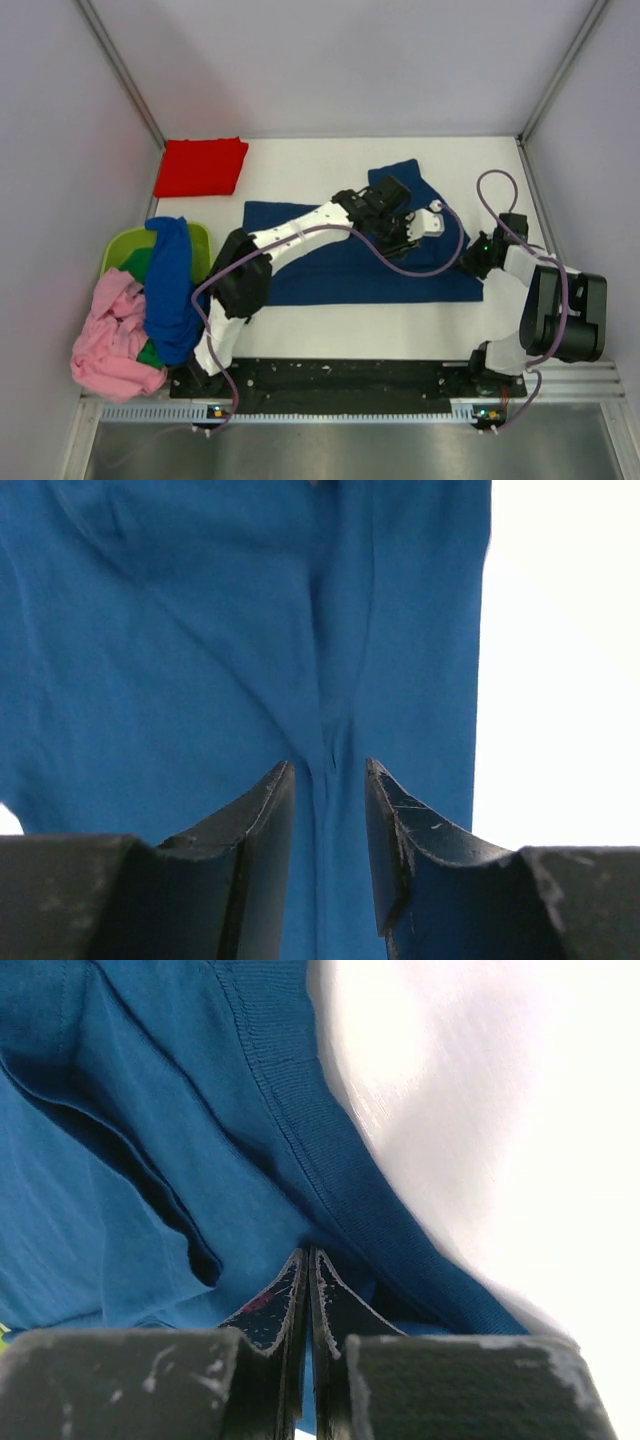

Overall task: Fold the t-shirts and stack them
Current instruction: Fold the flattened tshirt in 1/3 of the way

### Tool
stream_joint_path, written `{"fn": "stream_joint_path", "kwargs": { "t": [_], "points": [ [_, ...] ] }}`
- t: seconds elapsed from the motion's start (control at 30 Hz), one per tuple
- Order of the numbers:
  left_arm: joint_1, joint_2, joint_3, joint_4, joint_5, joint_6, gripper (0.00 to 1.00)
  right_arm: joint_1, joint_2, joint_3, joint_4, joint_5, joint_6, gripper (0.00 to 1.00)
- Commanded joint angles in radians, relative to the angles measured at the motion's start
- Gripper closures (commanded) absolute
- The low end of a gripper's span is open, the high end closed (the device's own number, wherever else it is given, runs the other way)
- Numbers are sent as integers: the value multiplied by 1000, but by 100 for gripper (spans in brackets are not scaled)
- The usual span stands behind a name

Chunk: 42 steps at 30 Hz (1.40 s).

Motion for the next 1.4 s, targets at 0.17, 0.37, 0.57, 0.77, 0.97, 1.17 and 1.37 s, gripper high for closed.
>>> {"fn": "stream_joint_path", "kwargs": {
  "t": [0.17,0.37,0.57,0.77,0.97,1.17,1.37],
  "points": [
    [-49,322,320,120,-57,-64,59,-1,-14,-13,46,13,-21,100],
    [-59,405,366,145,-14,-104,57,-2,-17,-20,50,10,-19,100],
    [-71,493,459,114,-72,-136,69,-2,-34,-30,47,13,-30,100],
    [-75,488,458,56,-35,-119,100,-2,-34,-30,47,21,-30,100],
    [-51,396,458,33,-107,-194,100,-13,-25,-36,46,61,-28,100],
    [38,303,381,65,-115,-248,100,-22,-11,-47,46,75,-36,100],
    [115,301,312,102,-137,-253,100,-24,-9,-47,46,69,-48,100]
  ]
}}
